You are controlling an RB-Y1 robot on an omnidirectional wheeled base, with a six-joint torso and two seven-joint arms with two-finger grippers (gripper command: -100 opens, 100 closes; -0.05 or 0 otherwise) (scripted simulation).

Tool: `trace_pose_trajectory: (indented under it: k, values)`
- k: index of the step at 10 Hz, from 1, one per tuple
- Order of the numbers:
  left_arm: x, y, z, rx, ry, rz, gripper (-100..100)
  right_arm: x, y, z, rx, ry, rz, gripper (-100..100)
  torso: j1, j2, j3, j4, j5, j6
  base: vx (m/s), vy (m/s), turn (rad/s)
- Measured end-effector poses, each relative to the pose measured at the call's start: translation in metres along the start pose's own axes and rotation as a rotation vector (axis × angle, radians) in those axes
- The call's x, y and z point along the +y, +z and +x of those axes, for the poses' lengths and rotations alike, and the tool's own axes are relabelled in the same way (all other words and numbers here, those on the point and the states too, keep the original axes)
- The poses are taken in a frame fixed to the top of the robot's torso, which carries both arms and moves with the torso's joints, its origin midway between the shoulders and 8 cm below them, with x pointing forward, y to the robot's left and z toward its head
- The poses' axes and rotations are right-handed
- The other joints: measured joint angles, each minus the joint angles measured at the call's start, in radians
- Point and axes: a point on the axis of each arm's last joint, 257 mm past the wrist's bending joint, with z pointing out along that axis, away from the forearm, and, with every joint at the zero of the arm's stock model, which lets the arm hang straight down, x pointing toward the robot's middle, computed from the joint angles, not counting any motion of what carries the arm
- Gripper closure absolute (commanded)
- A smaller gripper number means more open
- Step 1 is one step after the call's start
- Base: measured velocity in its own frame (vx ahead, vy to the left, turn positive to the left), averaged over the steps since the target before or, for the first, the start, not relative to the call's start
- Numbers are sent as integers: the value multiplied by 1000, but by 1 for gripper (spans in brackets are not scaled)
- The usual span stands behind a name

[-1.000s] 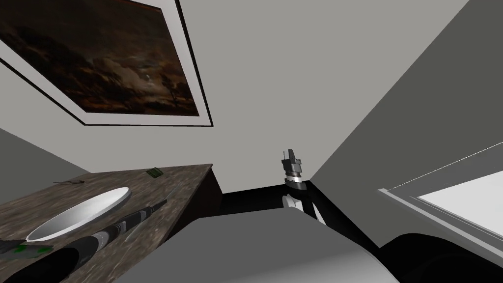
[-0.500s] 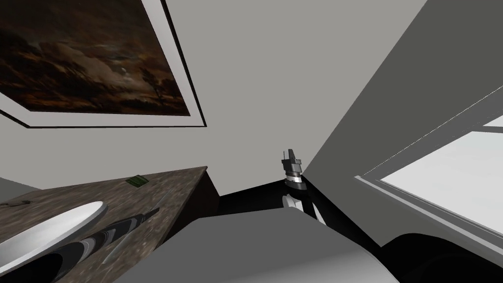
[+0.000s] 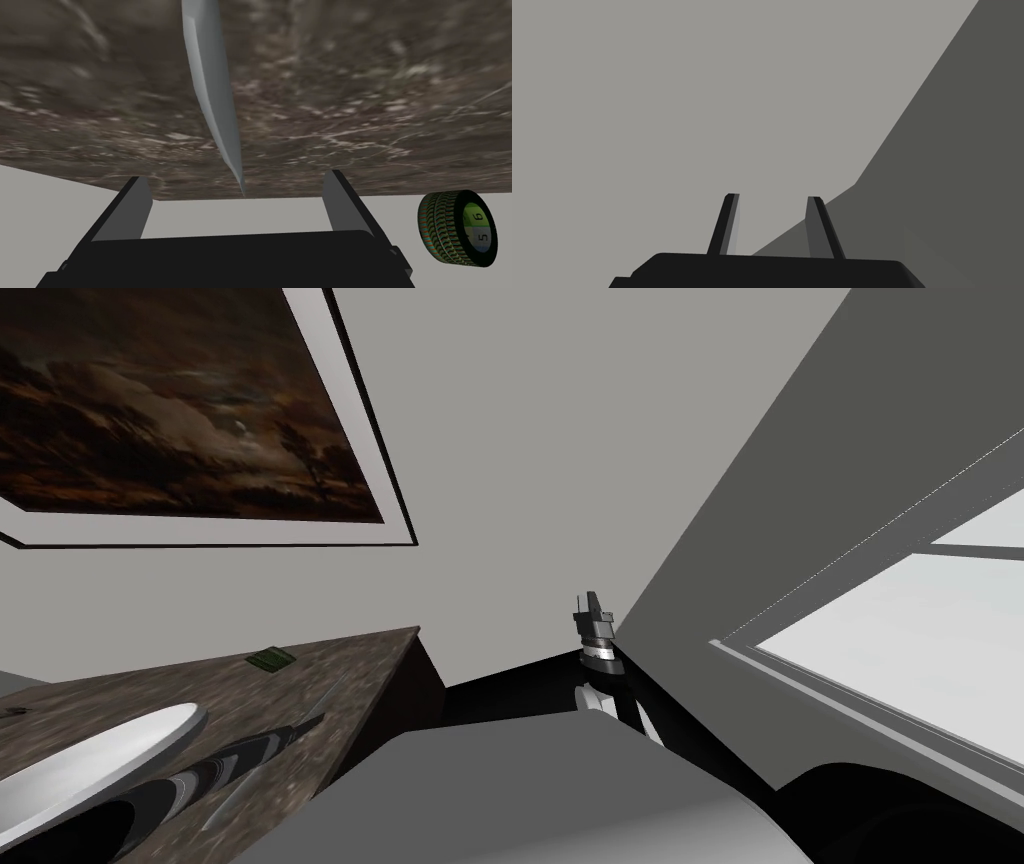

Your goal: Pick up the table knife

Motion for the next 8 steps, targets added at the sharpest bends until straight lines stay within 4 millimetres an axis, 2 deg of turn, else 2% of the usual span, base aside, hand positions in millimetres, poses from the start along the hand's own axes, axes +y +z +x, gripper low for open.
trace_pose_trajectory:
  k: [1, 3, 6, 8]
  values:
    - [1, 5, 3, 9, 3, 3, -100, 0, 0, 0, 0, 0, 0, 0, -1, 1, 1, 0, 0, 0, -45, -25, 6]
    - [5, 13, -10, -6, 2, -1, -100, 0, 0, 0, 0, 0, 0, 0, 0, -1, 0, 0, 0, 0, -27, -10, 3]
    - [8, 25, -12, 1, 7, 7, -100, 0, 0, 0, 0, 0, 0, 0, 0, 1, 0, 0, 0, 0, -42, -20, 6]
    - [12, 34, -22, -13, 5, 3, -100, 0, 0, 0, 0, 0, 0, 0, 2, -1, -1, -1, 1, 0, -25, -10, 4]
